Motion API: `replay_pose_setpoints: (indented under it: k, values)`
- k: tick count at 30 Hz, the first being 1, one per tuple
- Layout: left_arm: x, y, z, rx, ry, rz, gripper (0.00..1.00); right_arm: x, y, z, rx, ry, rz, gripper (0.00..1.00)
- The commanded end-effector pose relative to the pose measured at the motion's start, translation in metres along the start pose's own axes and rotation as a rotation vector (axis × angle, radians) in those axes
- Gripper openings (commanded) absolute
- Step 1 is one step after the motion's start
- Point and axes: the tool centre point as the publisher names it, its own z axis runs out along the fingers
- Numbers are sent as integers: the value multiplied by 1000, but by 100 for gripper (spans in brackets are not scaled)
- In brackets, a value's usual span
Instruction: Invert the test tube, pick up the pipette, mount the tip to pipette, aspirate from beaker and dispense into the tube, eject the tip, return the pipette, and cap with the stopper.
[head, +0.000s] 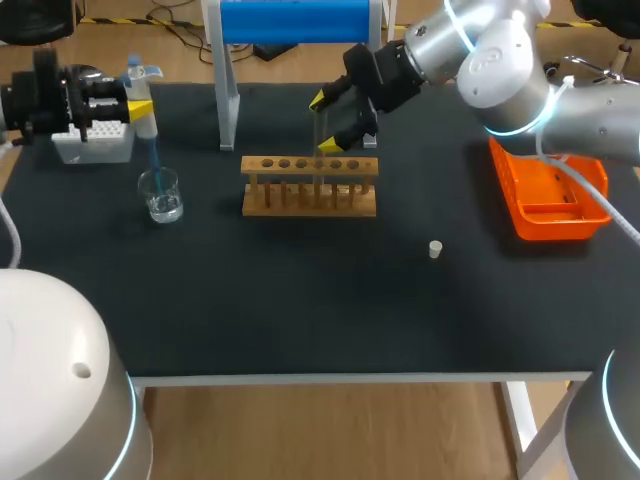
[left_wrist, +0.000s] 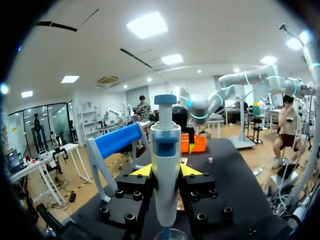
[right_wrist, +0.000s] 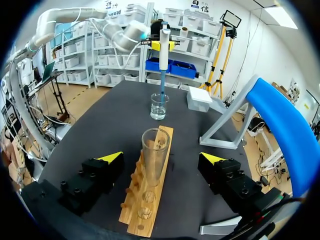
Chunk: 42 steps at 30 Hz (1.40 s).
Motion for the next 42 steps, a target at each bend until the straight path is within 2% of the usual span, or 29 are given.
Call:
replay_pose_setpoints:
  k: [1, 14, 20, 26, 33, 42]
  values:
    - [6, -12, -1, -22, -12, -2, 0, 0, 0, -1, 2, 3, 0, 100]
    - [4, -43, 0, -46, -35, 20, 0, 0, 0, -1, 2, 3, 0, 100]
    - [2, -77, 0, -65, -80, 28, 0, 0, 0, -1, 2, 3, 0, 100]
    - [2, -121, 5, -63, -67, 38, 0, 0, 0, -1, 2, 3, 0, 100]
    - [-1, -167, 33, -54, -16, 32, 0, 0, 0, -1, 2, 3, 0, 100]
    - [-8, -219, 99, -3, 61, 65, 0, 0, 0, -1, 2, 3, 0, 100]
